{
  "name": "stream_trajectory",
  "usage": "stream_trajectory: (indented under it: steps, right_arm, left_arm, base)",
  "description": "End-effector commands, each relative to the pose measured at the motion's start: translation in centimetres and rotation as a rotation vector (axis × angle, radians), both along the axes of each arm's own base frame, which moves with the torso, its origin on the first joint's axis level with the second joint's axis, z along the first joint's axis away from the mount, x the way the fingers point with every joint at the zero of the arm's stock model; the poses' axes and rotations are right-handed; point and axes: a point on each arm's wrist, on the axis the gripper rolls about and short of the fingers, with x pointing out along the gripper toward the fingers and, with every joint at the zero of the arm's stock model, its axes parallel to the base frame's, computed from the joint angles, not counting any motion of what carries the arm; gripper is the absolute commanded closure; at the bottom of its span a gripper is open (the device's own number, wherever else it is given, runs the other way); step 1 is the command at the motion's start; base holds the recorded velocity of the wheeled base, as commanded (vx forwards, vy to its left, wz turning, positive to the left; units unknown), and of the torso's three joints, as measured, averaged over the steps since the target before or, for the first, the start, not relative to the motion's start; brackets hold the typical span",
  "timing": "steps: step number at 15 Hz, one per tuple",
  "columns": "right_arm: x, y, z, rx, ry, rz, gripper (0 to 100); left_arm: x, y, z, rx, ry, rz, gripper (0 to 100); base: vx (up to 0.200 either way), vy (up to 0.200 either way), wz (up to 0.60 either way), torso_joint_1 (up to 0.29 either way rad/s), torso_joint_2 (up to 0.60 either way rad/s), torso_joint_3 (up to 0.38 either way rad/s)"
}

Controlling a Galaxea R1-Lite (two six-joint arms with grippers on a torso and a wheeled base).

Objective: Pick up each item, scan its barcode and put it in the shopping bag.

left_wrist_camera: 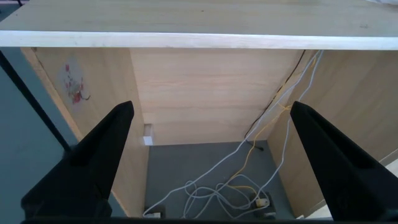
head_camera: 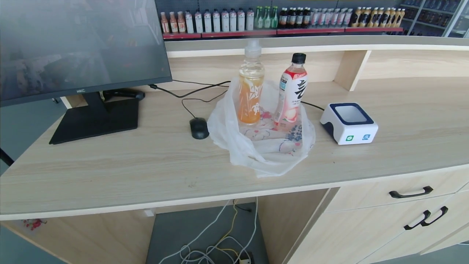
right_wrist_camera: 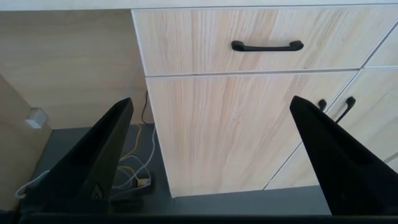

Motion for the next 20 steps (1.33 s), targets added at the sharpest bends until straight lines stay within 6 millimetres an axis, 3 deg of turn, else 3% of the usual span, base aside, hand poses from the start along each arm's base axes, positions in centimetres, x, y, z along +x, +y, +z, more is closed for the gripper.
stream_trajectory:
  steps: [1, 15, 20]
  right_arm:
    - [0.01, 0.0, 0.01, -0.001, 0.001, 0.001, 0]
    - [0.01, 0.0, -0.01, -0.007, 0.003, 0.001, 0]
    - [0.01, 0.0, -0.01, -0.001, 0.003, 0.001, 0]
  left_arm:
    - [0.0, 0.0, 0.0, 0.002, -0.001, -0.001, 0]
    - [0.0, 0.0, 0.0, -0.01, -0.001, 0.0, 0]
    - [0.0, 0.0, 0.0, -0.007, -0.001, 0.0, 0]
  base:
    - [0.0, 0.0, 0.0, 0.0, 0.0, 0.0]
    - [0.0, -0.186, 0.0, 0.003, 0.0, 0.002]
    - [0.0, -0.2, 0.36, 0.001, 0.01, 0.002]
